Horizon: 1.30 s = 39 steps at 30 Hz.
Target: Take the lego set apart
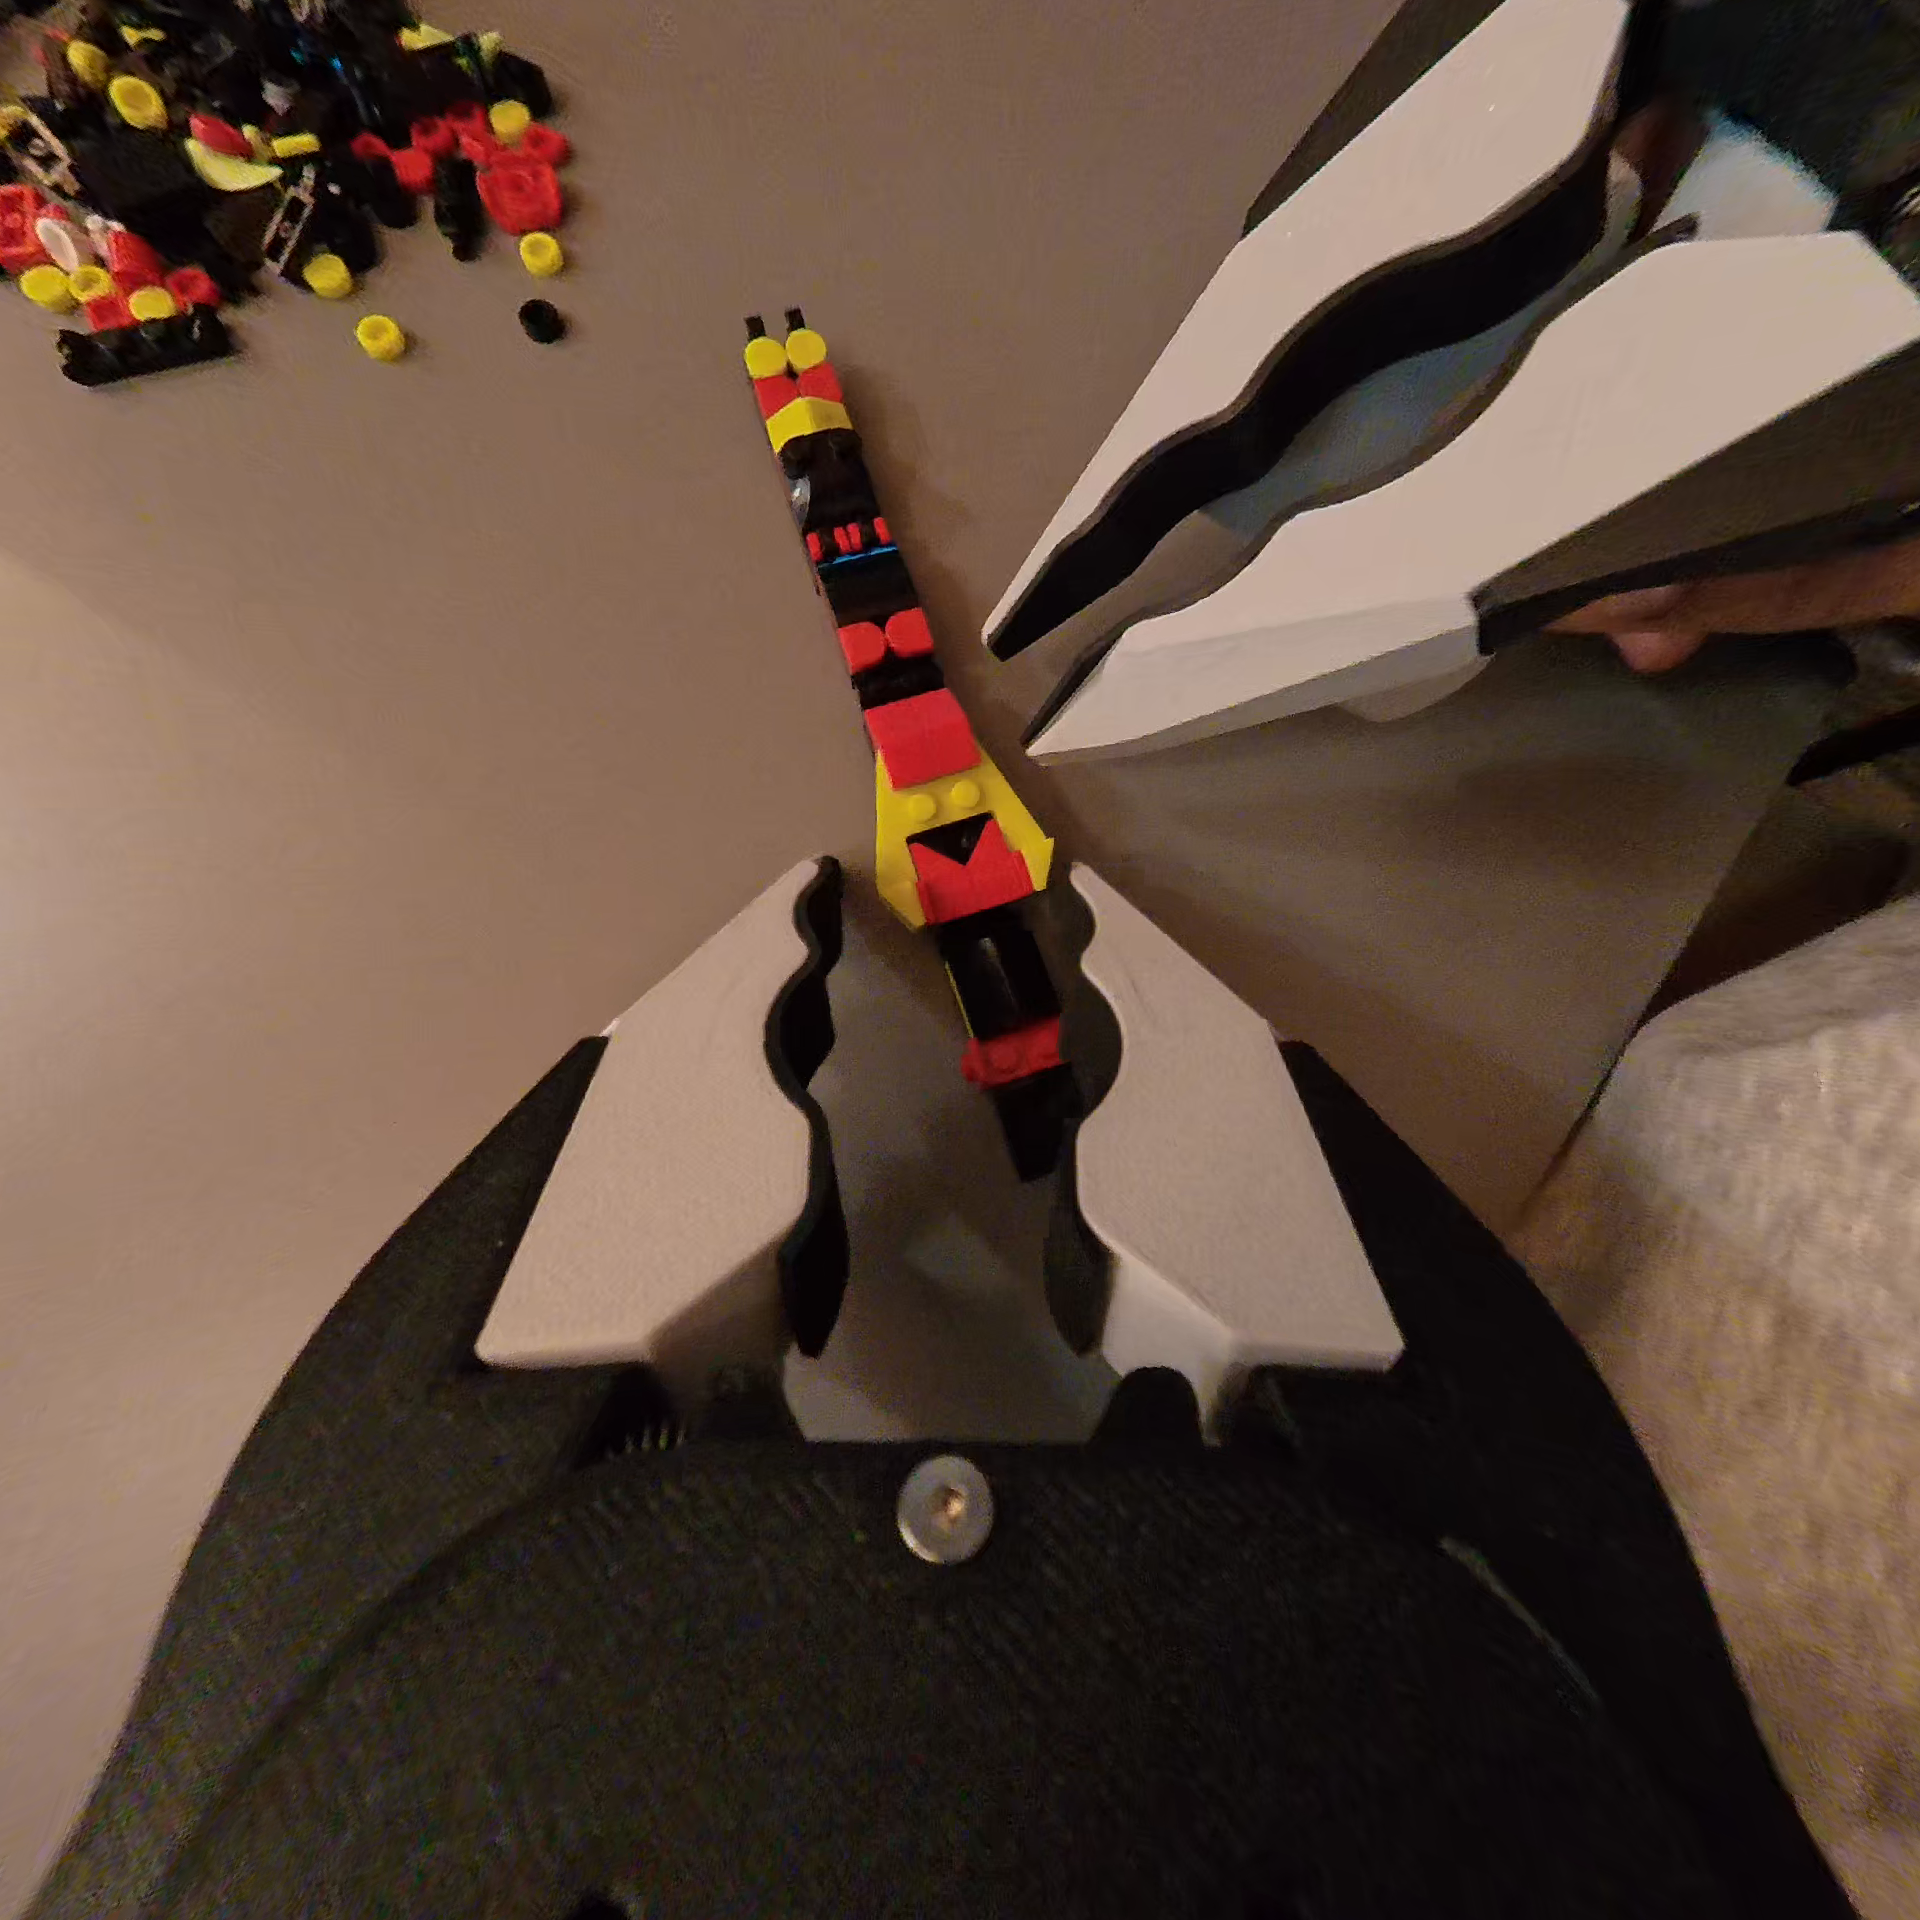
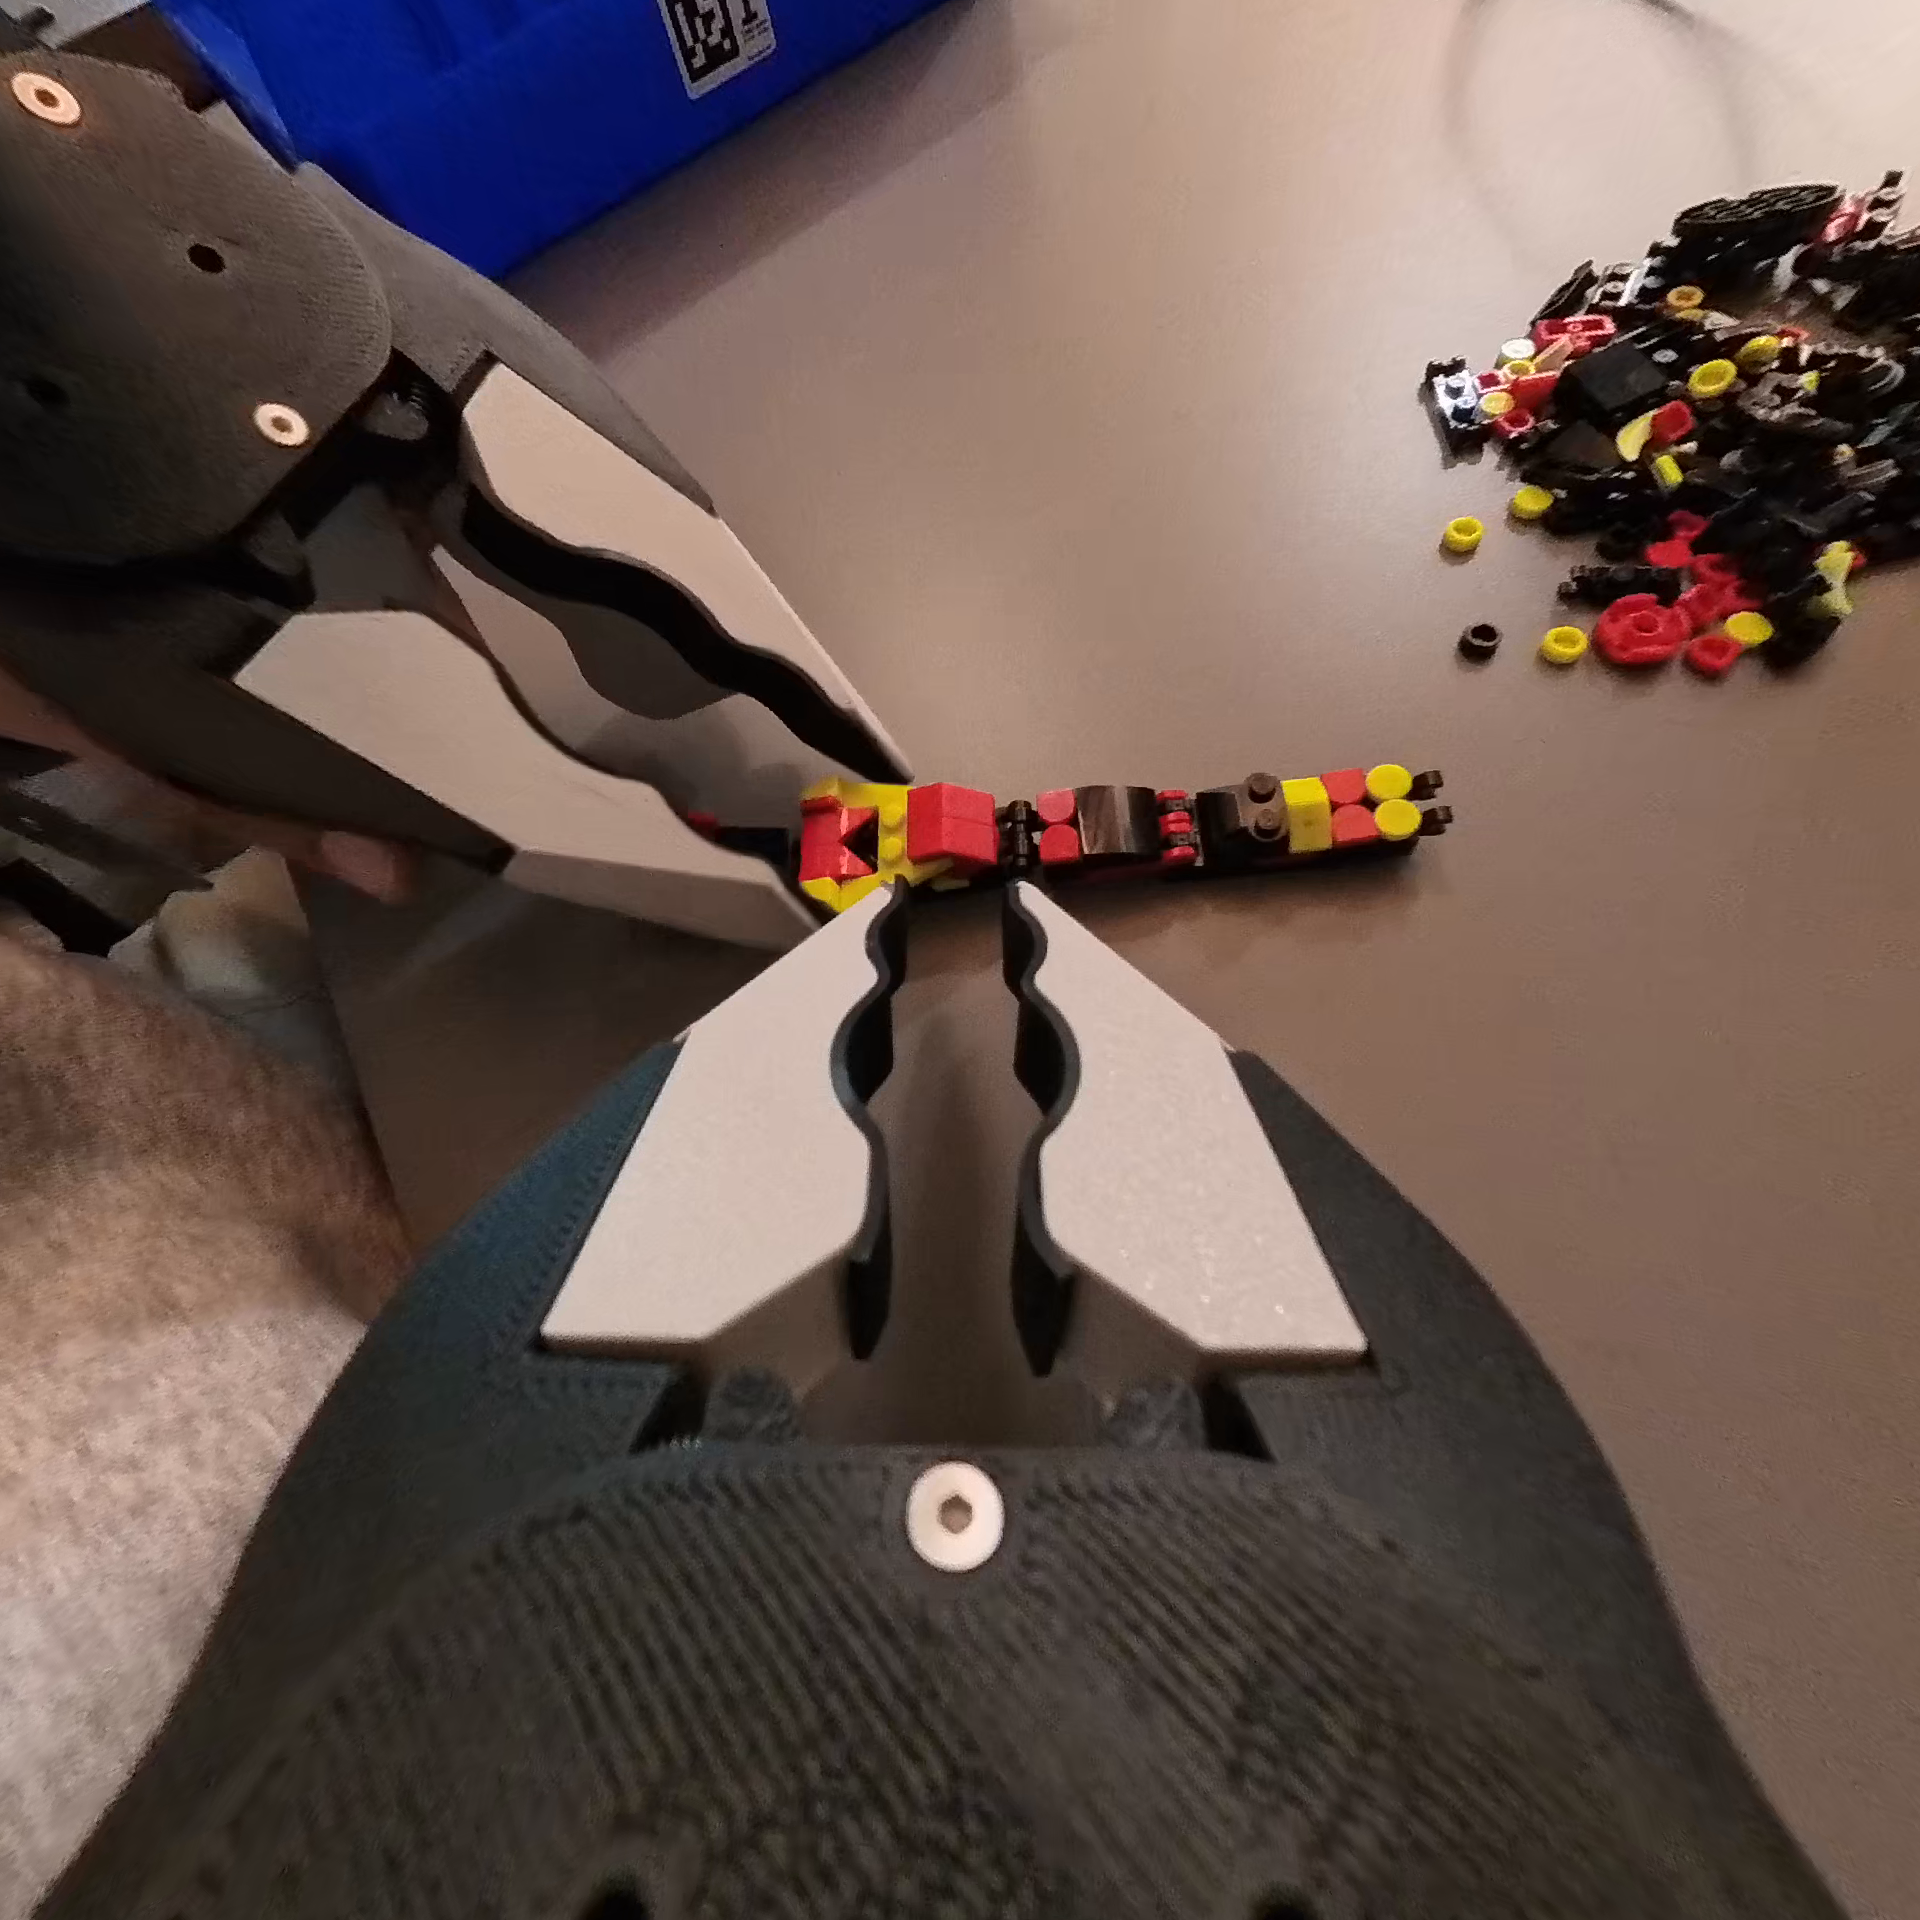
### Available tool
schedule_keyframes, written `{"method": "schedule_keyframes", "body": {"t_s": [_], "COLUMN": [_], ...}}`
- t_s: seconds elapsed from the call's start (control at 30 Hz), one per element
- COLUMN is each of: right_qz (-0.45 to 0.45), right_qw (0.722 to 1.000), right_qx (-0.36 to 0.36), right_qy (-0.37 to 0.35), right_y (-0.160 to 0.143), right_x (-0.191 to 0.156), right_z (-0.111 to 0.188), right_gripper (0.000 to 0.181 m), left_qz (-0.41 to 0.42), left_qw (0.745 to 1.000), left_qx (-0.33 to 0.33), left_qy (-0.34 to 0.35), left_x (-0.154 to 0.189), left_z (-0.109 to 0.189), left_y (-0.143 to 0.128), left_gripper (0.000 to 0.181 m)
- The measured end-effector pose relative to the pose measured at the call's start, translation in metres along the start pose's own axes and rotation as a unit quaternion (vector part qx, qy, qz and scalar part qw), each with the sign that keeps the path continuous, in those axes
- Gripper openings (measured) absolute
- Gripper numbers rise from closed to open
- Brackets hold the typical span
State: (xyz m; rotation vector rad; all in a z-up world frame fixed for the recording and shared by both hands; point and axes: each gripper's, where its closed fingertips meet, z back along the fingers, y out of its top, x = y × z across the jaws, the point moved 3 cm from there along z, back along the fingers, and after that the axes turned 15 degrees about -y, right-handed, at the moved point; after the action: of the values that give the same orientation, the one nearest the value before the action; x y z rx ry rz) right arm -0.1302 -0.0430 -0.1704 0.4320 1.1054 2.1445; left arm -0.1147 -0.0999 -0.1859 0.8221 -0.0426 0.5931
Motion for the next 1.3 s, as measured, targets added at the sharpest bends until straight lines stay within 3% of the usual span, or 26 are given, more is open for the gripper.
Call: {"method": "schedule_keyframes", "body": {"t_s": [0.07, 0.83, 1.3], "right_qz": [0.0, 0.024, -0.015], "right_qw": [1.0, 1.0, 1.0], "right_qx": [0.0, -0.003, -0.022], "right_qy": [-0.001, 0.009, 0.008], "right_y": [0.0, 0.003, 0.004], "right_x": [0.0, 0.0, -0.001], "right_z": [0.0, -0.008, -0.01], "right_gripper": [0.015, 0.022, 0.018], "left_qz": [-0.002, -0.068, -0.078], "left_qw": [1.0, 0.997, 0.997], "left_qx": [0.004, -0.022, -0.021], "left_qy": [0.008, 0.011, 0.011], "left_x": [-0.002, 0.003, 0.002], "left_z": [0.002, -0.001, -0.002], "left_y": [0.001, 0.0, 0.0], "left_gripper": [0.033, 0.033, 0.033]}}
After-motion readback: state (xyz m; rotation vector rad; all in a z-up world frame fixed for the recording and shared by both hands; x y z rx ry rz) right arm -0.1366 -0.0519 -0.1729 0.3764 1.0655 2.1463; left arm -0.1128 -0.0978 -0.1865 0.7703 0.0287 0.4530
